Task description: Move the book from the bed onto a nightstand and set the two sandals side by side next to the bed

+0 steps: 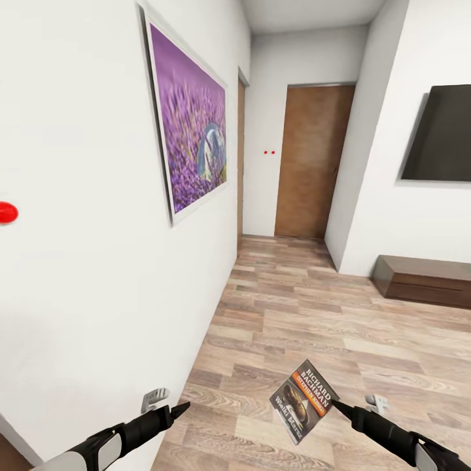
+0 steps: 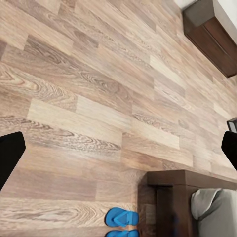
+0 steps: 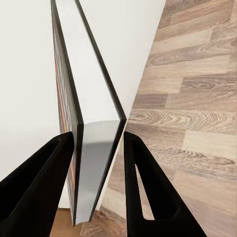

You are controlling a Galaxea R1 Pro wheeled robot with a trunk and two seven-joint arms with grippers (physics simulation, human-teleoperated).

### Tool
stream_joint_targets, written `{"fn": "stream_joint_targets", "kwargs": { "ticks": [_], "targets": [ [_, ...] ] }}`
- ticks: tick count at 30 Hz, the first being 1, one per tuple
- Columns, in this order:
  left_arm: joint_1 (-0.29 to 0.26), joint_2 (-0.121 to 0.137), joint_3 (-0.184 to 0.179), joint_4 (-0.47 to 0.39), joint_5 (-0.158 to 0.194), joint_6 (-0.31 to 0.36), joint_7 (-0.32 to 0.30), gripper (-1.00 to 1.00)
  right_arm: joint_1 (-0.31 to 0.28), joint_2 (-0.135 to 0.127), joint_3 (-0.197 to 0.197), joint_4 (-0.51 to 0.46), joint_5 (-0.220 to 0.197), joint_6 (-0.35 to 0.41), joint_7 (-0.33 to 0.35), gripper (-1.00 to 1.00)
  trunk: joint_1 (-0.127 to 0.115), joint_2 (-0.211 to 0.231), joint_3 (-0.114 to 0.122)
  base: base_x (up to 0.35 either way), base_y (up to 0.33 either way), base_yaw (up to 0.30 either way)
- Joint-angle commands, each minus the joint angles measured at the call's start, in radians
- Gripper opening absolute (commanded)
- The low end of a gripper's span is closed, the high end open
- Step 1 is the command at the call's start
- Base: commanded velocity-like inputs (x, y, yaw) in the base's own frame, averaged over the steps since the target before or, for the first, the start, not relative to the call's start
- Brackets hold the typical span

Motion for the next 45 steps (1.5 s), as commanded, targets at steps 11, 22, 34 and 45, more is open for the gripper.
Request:
{"fn": "stream_joint_targets", "kwargs": {
  "ticks": [11, 22, 34, 45],
  "targets": [
    [-0.001, 0.0, -0.001, 0.001, 0.004, 0.001, -0.003, 1.0, -0.001, 0.001, -0.009, -0.001, 0.01, 0.004, 0.005, -1.0, 0.001, -0.002, -0.002, 0.094, 0.058, 0.0],
    [-0.001, 0.0, -0.001, 0.0, 0.004, 0.001, -0.003, 1.0, -0.001, 0.0, -0.009, -0.001, 0.01, 0.004, 0.006, -1.0, 0.001, -0.002, -0.002, 0.067, 0.011, -0.033],
    [-0.001, 0.0, -0.001, 0.001, 0.004, 0.001, -0.004, 1.0, -0.001, 0.001, -0.009, -0.001, 0.01, 0.004, 0.006, -1.0, 0.001, -0.002, -0.002, 0.053, 0.0, -0.007],
    [-0.001, 0.0, -0.001, 0.001, 0.004, 0.001, -0.004, 1.0, -0.001, 0.0, -0.009, -0.001, 0.01, 0.003, 0.004, -1.0, 0.001, -0.002, -0.002, 0.0, 0.0, -0.151]
  ]
}}
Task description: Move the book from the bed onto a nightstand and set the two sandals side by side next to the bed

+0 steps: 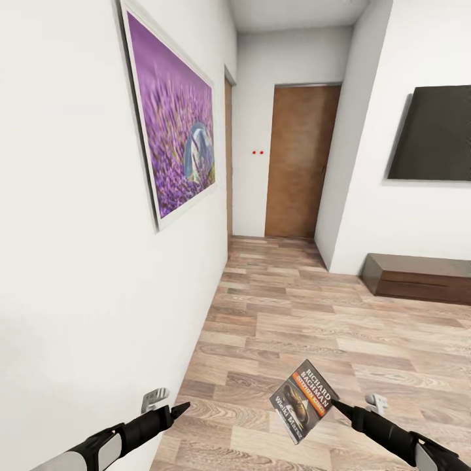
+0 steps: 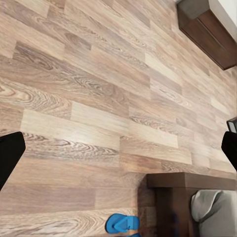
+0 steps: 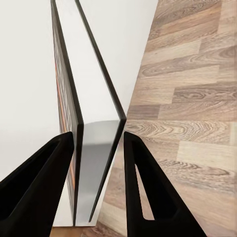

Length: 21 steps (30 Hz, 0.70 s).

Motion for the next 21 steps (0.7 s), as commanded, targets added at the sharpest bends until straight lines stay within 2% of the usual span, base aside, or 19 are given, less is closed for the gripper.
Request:
{"fn": "stream_joint_targets", "kwargs": {
  "ticks": [1, 9, 21],
  "targets": [
    [-0.001, 0.0, -0.001, 0.001, 0.004, 0.001, -0.003, 1.0, -0.001, 0.0, -0.009, -0.001, 0.01, 0.004, 0.005, -1.0, 0.0, -0.002, -0.002, 0.0, 0.0, -0.023],
    [-0.001, 0.0, 0.0, 0.001, 0.004, 0.001, -0.003, 1.0, -0.001, 0.0, -0.009, -0.001, 0.01, 0.005, 0.007, -1.0, 0.0, -0.002, -0.002, 0.014, 0.0, -0.005],
    [-0.001, 0.0, -0.001, 0.001, 0.004, 0.0, -0.003, 1.0, -0.001, 0.0, -0.009, -0.001, 0.01, 0.005, 0.006, -1.0, 0.0, -0.002, -0.002, 0.297, 0.0, 0.0]
  ]
}}
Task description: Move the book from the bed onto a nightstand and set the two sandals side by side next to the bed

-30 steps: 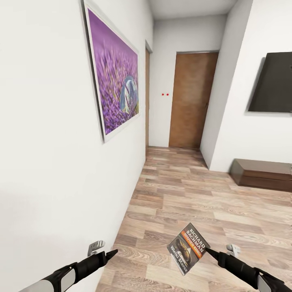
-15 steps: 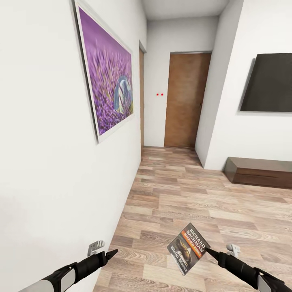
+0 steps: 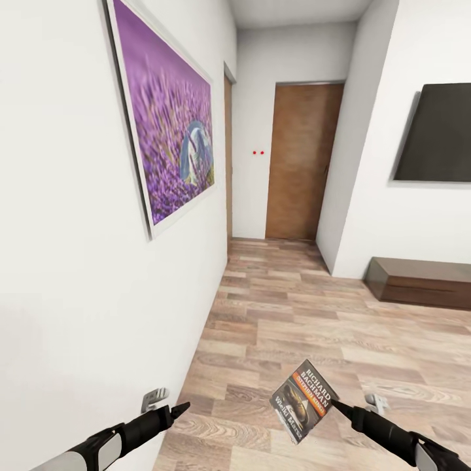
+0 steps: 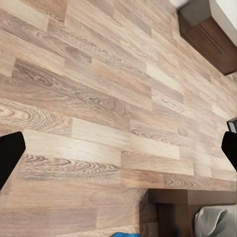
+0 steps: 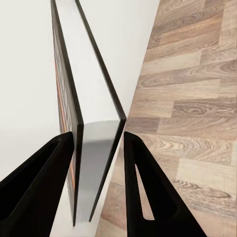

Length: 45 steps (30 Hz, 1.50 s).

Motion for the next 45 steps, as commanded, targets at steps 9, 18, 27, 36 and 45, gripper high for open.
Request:
{"fn": "stream_joint_targets", "kwargs": {
  "ticks": [9, 18, 27, 36, 45],
  "targets": [
    [-0.001, 0.0, 0.0, 0.001, 0.004, 0.001, -0.003, 1.0, -0.001, 0.001, -0.01, -0.001, 0.01, 0.004, 0.009, -1.0, 0.001, -0.002, -0.002, 0.081, 0.0, -0.065],
    [-0.001, 0.0, 0.0, 0.001, 0.004, 0.002, -0.003, 1.0, -0.001, 0.001, -0.01, -0.001, 0.01, 0.004, 0.006, -1.0, 0.001, -0.002, -0.002, 0.044, 0.037, -0.086],
    [-0.001, 0.0, 0.0, 0.001, 0.004, 0.001, -0.003, 1.0, -0.001, 0.002, -0.01, -0.001, 0.01, 0.004, 0.006, -1.0, 0.001, -0.002, -0.002, 0.114, 0.097, -0.002],
    [-0.001, 0.0, -0.001, 0.001, 0.004, 0.001, -0.003, 1.0, -0.001, 0.002, -0.01, -0.001, 0.01, 0.004, 0.006, -1.0, 0.001, -0.002, -0.002, 0.242, 0.002, 0.0],
    [-0.001, 0.0, -0.001, 0.0, 0.004, 0.001, -0.003, 1.0, -0.001, 0.002, -0.01, -0.001, 0.01, 0.004, 0.005, -1.0, 0.001, -0.002, -0.002, 0.122, 0.0, 0.0]
  ]
}}
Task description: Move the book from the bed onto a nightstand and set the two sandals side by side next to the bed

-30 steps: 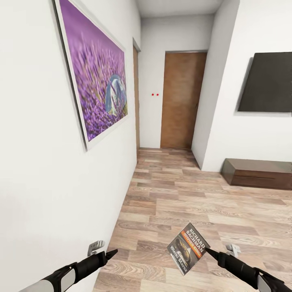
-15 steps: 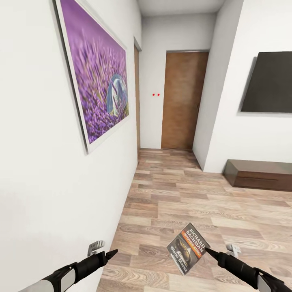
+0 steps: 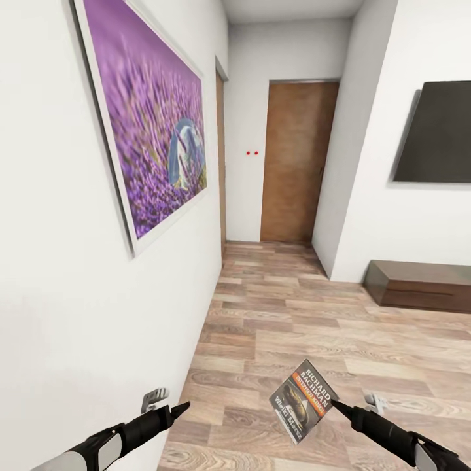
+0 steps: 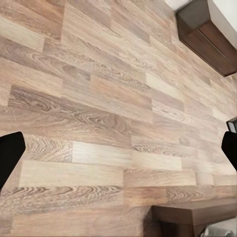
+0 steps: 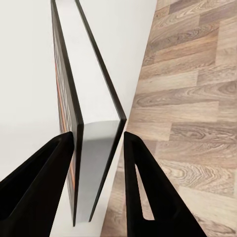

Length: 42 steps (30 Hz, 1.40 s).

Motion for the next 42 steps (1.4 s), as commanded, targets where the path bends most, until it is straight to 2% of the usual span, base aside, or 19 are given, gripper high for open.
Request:
{"fn": "stream_joint_targets", "kwargs": {
  "ticks": [1, 11, 20, 34, 42],
  "targets": [
    [-0.001, 0.0, -0.001, 0.001, 0.004, 0.001, -0.003, 1.0, -0.001, 0.0, -0.01, -0.001, 0.01, 0.004, 0.005, -1.0, 0.001, -0.002, -0.002, 0.275, 0.0, 0.0],
    [-0.001, 0.0, -0.001, 0.001, 0.004, 0.002, -0.003, 1.0, -0.001, 0.0, -0.01, -0.001, 0.01, 0.004, 0.004, -1.0, 0.001, -0.002, -0.002, 0.304, 0.0, 0.0],
    [-0.001, 0.0, -0.001, 0.001, 0.004, 0.001, -0.003, 1.0, -0.001, 0.0, -0.01, -0.001, 0.01, 0.004, 0.005, -1.0, 0.001, -0.002, -0.002, 0.092, 0.0, 0.0],
    [-0.001, -0.001, -0.001, 0.001, 0.004, 0.001, -0.003, 1.0, -0.001, 0.0, -0.01, -0.001, 0.01, 0.004, 0.007, -1.0, 0.001, -0.002, -0.002, 0.305, 0.0, -0.001],
    [-0.001, 0.0, -0.001, 0.001, 0.004, 0.001, -0.003, 1.0, -0.001, 0.0, -0.01, -0.001, 0.01, 0.004, 0.01, -1.0, 0.001, -0.002, -0.002, 0.114, 0.0, -0.195]
  ]
}}
